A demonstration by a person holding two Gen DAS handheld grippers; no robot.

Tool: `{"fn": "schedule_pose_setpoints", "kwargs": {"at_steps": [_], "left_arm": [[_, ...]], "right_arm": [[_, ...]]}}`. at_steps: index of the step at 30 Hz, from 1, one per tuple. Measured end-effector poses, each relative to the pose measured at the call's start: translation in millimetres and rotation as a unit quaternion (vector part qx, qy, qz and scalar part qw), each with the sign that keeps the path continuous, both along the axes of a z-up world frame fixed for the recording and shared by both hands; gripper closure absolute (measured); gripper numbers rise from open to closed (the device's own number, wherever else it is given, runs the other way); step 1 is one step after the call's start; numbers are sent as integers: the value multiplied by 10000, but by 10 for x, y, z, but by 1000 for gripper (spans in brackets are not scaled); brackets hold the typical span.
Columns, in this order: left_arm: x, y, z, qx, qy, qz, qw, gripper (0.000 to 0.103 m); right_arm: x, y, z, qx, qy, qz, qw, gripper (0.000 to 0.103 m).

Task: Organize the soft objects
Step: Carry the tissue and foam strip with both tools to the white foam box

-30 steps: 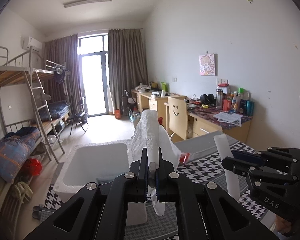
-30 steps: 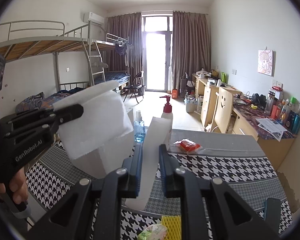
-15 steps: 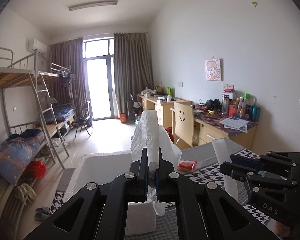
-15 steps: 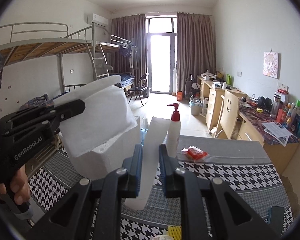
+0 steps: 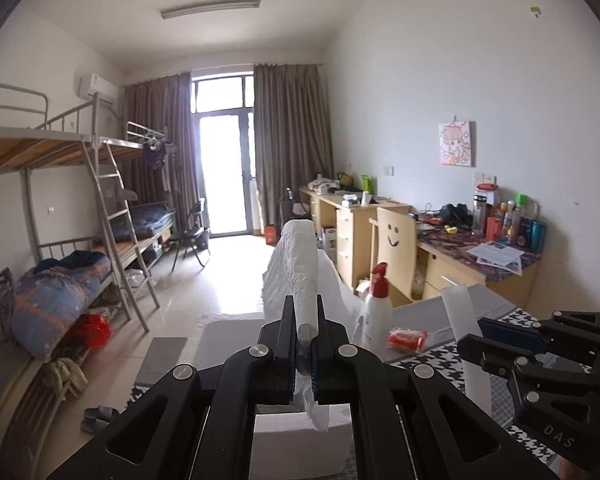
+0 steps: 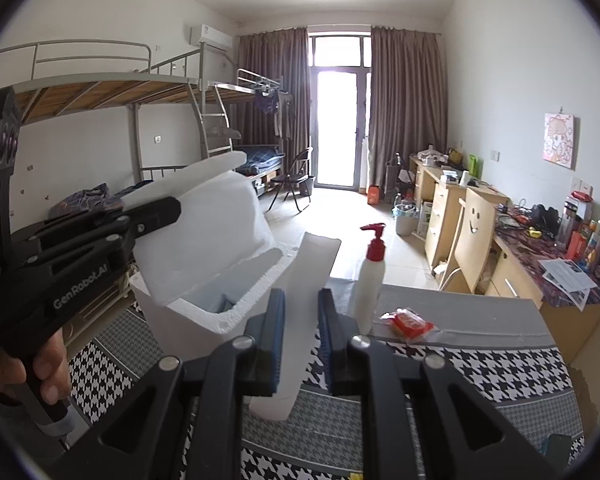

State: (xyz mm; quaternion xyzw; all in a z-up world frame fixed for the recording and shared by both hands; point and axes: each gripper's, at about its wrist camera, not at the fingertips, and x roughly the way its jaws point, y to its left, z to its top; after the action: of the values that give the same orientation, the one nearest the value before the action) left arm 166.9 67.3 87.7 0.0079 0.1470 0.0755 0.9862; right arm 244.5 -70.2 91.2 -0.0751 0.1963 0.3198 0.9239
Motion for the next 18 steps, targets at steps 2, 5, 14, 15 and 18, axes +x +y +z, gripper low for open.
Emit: {"fn": "schedule_pose_setpoints", "kwargs": {"at_steps": [2,5,14,15,18], "left_arm": [[16,25,-5,-7,7,51,10000,98],[57,94,-17,-20,52,174,9998,98],[184,308,-86,-45,247,557,9981,98],[206,326,-97,-57,268,575,9980,98],[262,381,-134,-69,342,642,9973,98]], "right_arm": [[2,39,-4,-40,-25,40,10000,83],[14,88,-1,-47,-24,82,10000,83],[62,256,26,-124,1,207,9997,83],[66,276,29,-139,0,218,9997,83],[83,325,31,-178,24,276,9995,83]]}}
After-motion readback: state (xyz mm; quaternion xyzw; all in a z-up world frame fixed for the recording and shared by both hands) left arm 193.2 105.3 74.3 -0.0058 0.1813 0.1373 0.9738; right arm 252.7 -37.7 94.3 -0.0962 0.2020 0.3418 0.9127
